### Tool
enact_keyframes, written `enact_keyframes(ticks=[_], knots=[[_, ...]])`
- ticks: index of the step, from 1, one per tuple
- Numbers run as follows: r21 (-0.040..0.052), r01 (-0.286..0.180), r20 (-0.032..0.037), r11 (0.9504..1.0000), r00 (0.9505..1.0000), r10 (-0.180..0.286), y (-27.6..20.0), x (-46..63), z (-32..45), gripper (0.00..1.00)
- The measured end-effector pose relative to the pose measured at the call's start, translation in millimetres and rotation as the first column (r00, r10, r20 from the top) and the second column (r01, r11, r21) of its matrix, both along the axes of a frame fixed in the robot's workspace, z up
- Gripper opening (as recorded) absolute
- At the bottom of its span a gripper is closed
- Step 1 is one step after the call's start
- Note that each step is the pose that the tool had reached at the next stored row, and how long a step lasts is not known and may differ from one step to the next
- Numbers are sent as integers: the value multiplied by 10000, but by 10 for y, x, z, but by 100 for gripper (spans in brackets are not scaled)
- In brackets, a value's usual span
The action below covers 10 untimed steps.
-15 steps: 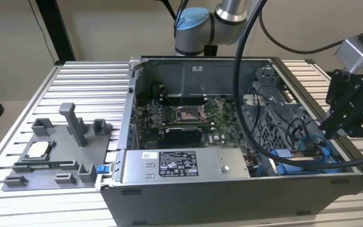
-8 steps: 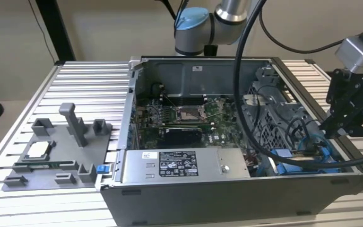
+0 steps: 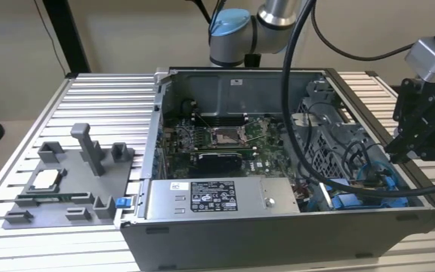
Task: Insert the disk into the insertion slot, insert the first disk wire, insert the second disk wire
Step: 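Insert the second disk wire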
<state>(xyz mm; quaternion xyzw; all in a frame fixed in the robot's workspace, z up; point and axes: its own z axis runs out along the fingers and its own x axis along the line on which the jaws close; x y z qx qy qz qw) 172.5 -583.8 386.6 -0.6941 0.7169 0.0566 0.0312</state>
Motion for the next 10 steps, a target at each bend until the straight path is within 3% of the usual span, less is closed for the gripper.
enact_keyframes(ticks=[10], knots=[[3, -15, 0, 10000, 10000, 15, 8, 69, 0, 100]])
